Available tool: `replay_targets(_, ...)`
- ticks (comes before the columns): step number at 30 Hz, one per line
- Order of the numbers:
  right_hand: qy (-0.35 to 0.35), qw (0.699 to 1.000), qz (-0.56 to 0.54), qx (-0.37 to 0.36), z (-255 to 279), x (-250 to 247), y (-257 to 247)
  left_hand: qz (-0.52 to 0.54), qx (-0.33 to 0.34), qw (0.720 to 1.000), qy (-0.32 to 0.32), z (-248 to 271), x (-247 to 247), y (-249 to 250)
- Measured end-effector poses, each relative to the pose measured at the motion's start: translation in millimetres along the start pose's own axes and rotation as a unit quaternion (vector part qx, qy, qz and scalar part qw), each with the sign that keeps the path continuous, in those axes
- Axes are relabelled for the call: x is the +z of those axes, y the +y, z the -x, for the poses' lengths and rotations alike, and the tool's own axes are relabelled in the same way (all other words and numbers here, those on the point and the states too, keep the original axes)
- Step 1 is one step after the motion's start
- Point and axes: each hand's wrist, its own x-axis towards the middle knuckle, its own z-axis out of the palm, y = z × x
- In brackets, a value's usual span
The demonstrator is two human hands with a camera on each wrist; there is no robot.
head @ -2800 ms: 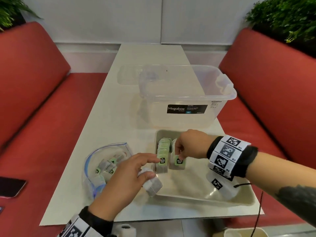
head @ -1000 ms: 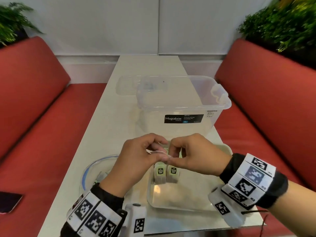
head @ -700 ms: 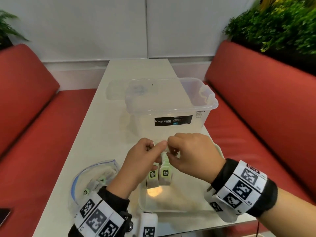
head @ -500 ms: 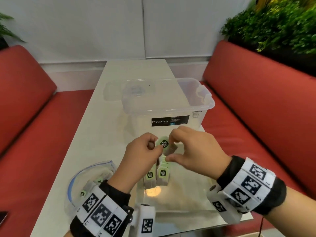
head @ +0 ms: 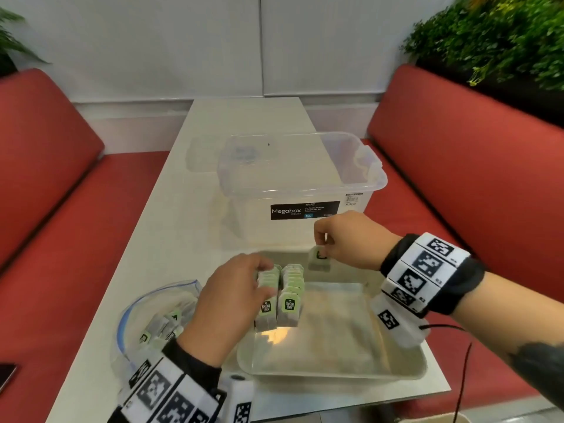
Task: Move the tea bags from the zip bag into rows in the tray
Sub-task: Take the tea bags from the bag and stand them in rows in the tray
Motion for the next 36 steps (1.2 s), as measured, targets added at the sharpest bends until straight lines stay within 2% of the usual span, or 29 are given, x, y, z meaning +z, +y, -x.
replay_targets(3, -0.049, 0.998, 0.036, 0.029, -11, 14, 9, -0.072, -0.022, 0.997, -0.030, 19, 1, -14)
replay_targets(6, -0.065, 0.996, 0.050, 0.046, -21, 25, 13, -0.127, -0.042, 0.989, -0.059, 33, 4, -19)
replay_targets(13, -0.129, 0.979, 0.158, 0.026, -22, 48, 1, -0.109, -0.063, 0.988, -0.087, 41, 13, -29)
replay_targets(31, -0.110, 0.985, 0.131, 0.021, -28, 47, -10, -0.069, -0.061, 0.991, -0.094, 38, 15, -37)
replay_targets(36, -0.115, 0.981, 0.152, 0.024, -24, 48, -6, -0.069, -0.059, 0.992, -0.092, 38, 15, -38)
